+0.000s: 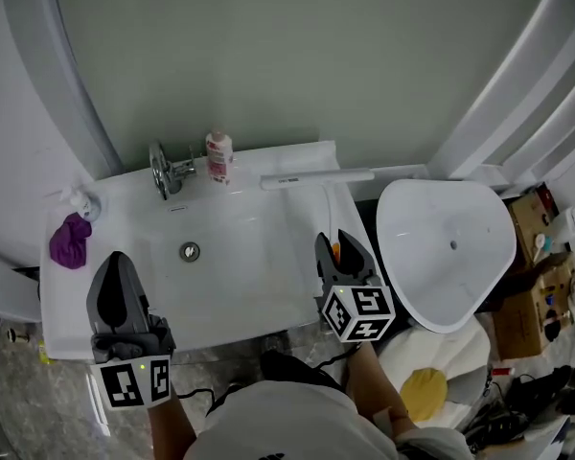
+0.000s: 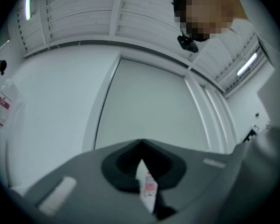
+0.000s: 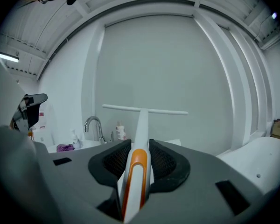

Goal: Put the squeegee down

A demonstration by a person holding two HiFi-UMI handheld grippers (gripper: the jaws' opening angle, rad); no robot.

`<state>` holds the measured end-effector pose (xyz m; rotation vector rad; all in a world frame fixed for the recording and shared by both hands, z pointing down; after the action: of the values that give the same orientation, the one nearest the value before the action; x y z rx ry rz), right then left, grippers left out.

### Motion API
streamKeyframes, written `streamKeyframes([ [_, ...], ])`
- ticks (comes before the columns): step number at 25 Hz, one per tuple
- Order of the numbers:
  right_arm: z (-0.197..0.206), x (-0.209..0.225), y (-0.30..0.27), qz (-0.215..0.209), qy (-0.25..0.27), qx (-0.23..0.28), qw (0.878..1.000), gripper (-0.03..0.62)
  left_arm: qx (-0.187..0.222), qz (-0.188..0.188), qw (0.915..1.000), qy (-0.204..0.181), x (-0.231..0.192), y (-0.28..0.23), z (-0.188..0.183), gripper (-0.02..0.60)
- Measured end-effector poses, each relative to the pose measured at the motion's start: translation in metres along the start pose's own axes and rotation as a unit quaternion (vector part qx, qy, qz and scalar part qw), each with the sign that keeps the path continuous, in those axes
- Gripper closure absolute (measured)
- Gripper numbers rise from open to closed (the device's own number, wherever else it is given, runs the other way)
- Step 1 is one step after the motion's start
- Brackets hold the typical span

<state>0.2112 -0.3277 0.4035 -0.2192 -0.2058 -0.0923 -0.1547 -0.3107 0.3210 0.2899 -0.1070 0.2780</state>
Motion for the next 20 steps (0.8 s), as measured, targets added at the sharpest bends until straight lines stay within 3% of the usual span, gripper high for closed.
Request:
streamKeyframes([
  [20,0.051,0.071,-0.114,0.009,-0.006,-0.141,0.990,0.473,-0.049,-0.049,0.9975,-0.015,0.027,-0.037,0.025,0.575],
])
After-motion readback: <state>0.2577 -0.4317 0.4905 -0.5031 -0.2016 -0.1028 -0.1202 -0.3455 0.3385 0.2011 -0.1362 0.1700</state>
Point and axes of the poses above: the fingertips, and each gripper's own axes: y backward along the fingers, x to its right, z out of its underside, the point moved 9 cm from there along y, backward along the fingers, and after that the axes turned 8 degrees about -y, right-handed, at the moved point
